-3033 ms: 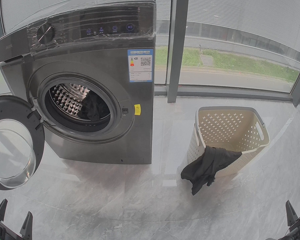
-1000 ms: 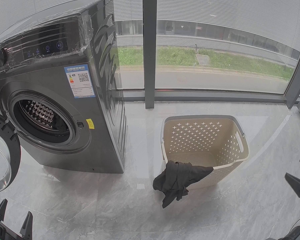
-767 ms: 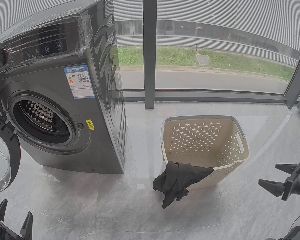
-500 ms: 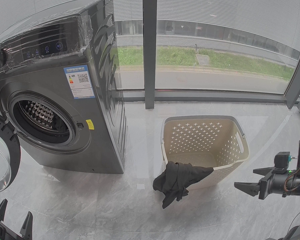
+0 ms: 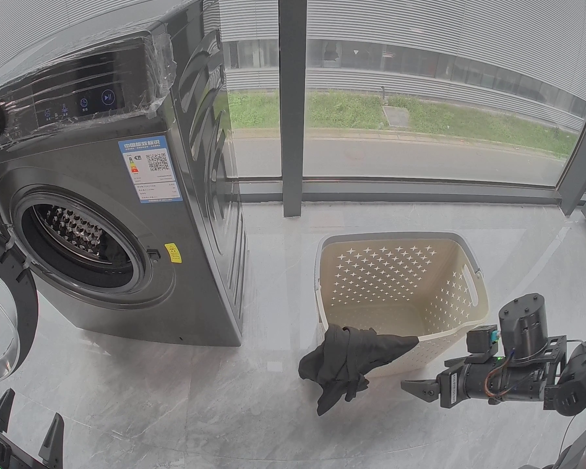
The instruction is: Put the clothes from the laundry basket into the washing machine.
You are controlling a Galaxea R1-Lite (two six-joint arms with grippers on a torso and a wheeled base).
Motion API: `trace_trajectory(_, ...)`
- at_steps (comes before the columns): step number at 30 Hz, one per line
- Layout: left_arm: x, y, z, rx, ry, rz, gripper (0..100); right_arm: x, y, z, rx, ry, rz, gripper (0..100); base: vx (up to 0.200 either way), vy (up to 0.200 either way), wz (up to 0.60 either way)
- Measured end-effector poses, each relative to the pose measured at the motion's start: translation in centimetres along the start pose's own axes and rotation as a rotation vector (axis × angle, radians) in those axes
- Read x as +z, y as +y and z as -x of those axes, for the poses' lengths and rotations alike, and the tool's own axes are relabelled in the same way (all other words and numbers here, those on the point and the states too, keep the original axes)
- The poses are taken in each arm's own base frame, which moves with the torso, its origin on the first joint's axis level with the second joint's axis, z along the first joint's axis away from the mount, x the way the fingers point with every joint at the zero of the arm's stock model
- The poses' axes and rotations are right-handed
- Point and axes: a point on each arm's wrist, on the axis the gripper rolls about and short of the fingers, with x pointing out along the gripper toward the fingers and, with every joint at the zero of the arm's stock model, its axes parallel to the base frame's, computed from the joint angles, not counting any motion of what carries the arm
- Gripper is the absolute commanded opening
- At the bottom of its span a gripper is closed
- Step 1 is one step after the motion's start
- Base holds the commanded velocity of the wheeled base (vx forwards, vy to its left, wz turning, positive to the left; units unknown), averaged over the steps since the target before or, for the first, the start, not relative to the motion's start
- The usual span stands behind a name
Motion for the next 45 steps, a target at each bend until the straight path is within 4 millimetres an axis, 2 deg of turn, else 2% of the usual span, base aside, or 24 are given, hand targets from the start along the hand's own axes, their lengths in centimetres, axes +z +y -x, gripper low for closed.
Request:
trace_trajectory(16, 0.0, 0.0, 0.0, 0.000, 0.000, 0.001, 100, -1.4, 0.0, -5.9, -0.035, 0.028, 0.027, 100, 0.000, 0.000, 0.00)
trace_trajectory(27, 0.0, 0.0, 0.0, 0.000, 0.000, 0.001, 100, -1.7, 0.1, -9.7, -0.031, -0.033, 0.087, 100, 0.000, 0.000, 0.00)
trace_trajectory(45, 0.0, 0.0, 0.0, 0.000, 0.000, 0.001, 100, -1.4, -0.1, -13.5, -0.040, -0.042, 0.088, 100, 0.000, 0.000, 0.00)
